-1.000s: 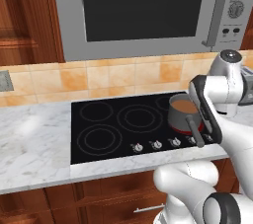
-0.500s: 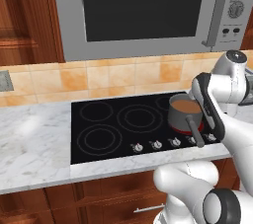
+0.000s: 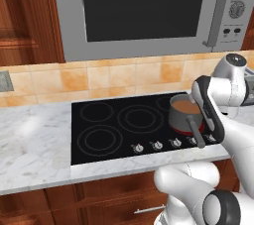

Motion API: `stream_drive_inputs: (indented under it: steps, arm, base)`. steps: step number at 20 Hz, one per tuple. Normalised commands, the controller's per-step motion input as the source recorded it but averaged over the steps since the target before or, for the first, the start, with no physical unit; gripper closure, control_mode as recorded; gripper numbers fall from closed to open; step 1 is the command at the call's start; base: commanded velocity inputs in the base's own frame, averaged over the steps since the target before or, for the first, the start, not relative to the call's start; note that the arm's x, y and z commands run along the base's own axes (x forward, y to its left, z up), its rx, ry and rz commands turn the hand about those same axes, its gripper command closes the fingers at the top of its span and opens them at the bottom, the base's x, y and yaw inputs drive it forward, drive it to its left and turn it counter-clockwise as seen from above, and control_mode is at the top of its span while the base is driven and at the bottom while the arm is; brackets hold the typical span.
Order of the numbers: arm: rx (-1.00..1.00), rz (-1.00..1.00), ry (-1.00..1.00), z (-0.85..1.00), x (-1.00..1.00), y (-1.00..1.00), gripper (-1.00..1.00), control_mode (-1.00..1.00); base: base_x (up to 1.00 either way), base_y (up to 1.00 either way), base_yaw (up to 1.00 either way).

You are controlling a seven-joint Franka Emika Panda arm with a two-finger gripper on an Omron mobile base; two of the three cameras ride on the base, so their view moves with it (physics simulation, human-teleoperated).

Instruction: Pick up the sugar cube(s) and place them in the saucepan with hot chocolate.

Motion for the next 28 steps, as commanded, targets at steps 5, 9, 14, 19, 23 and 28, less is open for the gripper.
stream_drive_inputs:
  steps: [5, 9, 14, 19, 23, 28]
  arm:
    - [0.00, 0.00, 0.00, -0.06, 0.00, 0.00, 1.00, -1.00]
    - [0.00, 0.00, 0.00, -0.03, 0.00, 0.00, 1.00, -1.00]
    - [0.00, 0.00, 0.00, 0.00, 0.02, 0.00, 1.00, -1.00]
    - [0.00, 0.00, 0.00, 0.00, 0.33, 0.00, 1.00, -1.00]
    - [-0.01, 0.01, -0.01, 0.00, 0.88, 0.00, 1.00, -1.00]
    - [-0.01, 0.04, 0.00, -0.08, 0.95, 0.00, 1.00, -1.00]
  base:
    - [0.00, 0.00, 0.00]
    - [0.00, 0.00, 0.00]
    - [0.00, 0.00, 0.00]
    - [0.00, 0.00, 0.00]
    - [0.00, 0.00, 0.00]
    - [0.00, 0.00, 0.00]
